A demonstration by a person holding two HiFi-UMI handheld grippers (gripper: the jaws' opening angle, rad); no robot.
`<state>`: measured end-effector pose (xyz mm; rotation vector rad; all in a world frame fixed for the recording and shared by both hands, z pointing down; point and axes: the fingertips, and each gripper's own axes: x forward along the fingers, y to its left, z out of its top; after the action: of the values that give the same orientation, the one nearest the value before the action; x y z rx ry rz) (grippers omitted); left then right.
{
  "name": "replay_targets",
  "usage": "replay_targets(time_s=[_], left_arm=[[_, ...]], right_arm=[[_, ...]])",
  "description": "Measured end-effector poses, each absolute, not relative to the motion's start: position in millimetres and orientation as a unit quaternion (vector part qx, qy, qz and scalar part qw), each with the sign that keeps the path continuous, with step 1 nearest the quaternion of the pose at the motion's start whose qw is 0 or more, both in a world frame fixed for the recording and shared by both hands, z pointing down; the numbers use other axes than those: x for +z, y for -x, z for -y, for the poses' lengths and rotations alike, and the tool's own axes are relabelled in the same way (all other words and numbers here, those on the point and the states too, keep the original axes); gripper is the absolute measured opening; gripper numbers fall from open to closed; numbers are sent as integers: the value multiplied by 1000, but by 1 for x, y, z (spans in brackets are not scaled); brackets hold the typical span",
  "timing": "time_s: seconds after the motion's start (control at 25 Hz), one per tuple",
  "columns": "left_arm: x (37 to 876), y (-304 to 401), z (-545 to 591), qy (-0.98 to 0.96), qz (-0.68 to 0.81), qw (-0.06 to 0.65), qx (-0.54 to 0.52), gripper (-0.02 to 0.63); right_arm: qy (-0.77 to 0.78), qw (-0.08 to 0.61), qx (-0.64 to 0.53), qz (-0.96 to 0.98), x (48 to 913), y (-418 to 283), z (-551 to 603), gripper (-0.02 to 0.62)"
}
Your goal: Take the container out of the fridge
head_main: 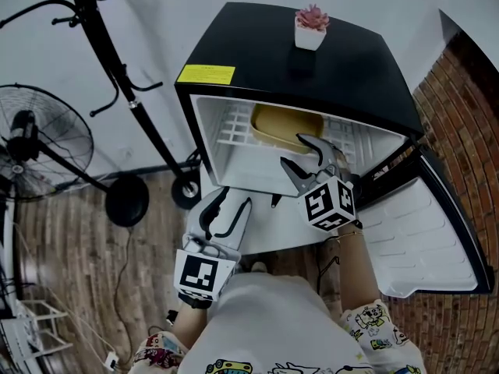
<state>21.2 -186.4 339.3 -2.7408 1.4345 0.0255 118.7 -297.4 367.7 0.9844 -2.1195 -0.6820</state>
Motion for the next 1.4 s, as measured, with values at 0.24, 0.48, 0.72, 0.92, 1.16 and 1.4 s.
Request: replay_targets(time_s=[0.24,0.48,0.72,0.92,1.16,1.4], left_arm=[[340,-24,185,887,-461,23,9,169],[340,-25,186,888,-460,25,9,168],[341,-26,185,888,-459,24,10,167],[340,-24,186,888,-460,24,13,167],[341,-22,185,887,-461,25,14,166],[340,-19,185,886,-462,23,17,165]], right_arm=[[-377,373,-272,803,374,-124,304,223],[-371,386,-282,796,373,-126,307,190],[-366,398,-293,788,373,-128,308,158],[-360,407,-299,784,372,-127,309,119],[-356,405,-305,785,369,-126,307,71],[-352,407,-306,785,368,-124,305,57]])
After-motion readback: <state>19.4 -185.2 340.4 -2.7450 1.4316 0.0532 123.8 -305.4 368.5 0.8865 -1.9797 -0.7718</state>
